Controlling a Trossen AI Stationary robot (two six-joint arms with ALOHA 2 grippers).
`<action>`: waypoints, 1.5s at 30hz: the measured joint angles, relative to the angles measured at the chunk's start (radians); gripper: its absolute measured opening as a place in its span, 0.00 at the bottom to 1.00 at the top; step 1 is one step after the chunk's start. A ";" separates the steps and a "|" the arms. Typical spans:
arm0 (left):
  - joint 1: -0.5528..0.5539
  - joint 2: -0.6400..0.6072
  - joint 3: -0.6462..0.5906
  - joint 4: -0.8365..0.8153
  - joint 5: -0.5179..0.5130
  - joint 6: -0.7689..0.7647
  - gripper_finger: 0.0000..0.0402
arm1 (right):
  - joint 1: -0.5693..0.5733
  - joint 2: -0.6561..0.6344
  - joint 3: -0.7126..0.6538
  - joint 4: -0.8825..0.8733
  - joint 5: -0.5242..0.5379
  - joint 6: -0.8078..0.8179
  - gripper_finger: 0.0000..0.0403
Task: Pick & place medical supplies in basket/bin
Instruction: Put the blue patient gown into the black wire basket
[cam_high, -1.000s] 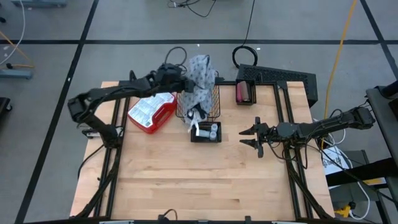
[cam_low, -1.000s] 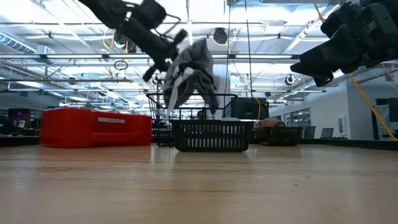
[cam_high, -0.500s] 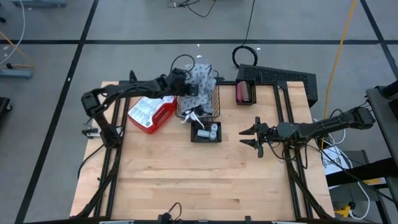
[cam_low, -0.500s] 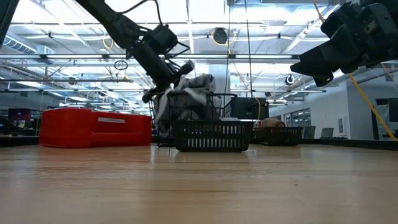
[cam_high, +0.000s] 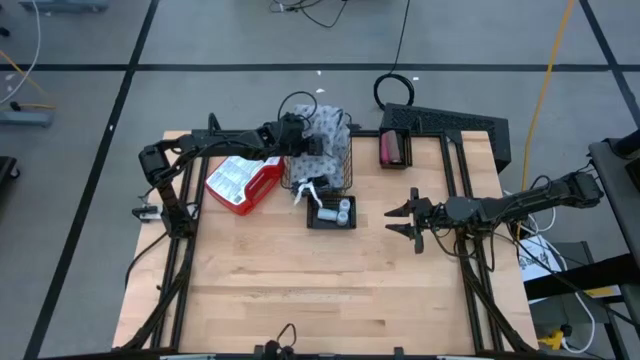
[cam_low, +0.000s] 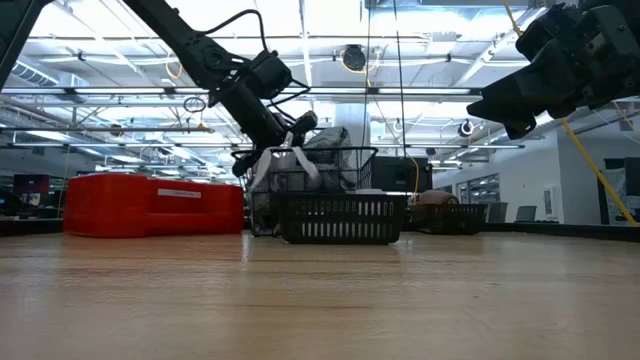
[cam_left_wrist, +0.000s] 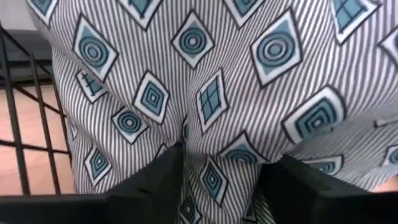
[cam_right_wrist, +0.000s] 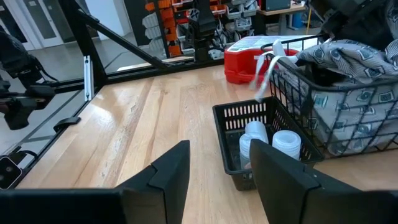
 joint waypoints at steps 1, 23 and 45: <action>0.000 0.000 0.000 0.009 0.001 0.007 0.53 | 0.000 0.000 0.000 0.000 0.000 -0.001 0.39; -0.043 -0.176 -0.004 0.188 0.034 0.288 0.23 | 0.000 0.000 0.000 0.000 0.000 0.000 0.39; -0.068 0.090 0.000 0.230 -0.059 0.319 0.22 | -0.001 0.000 0.000 0.007 0.049 -0.026 0.38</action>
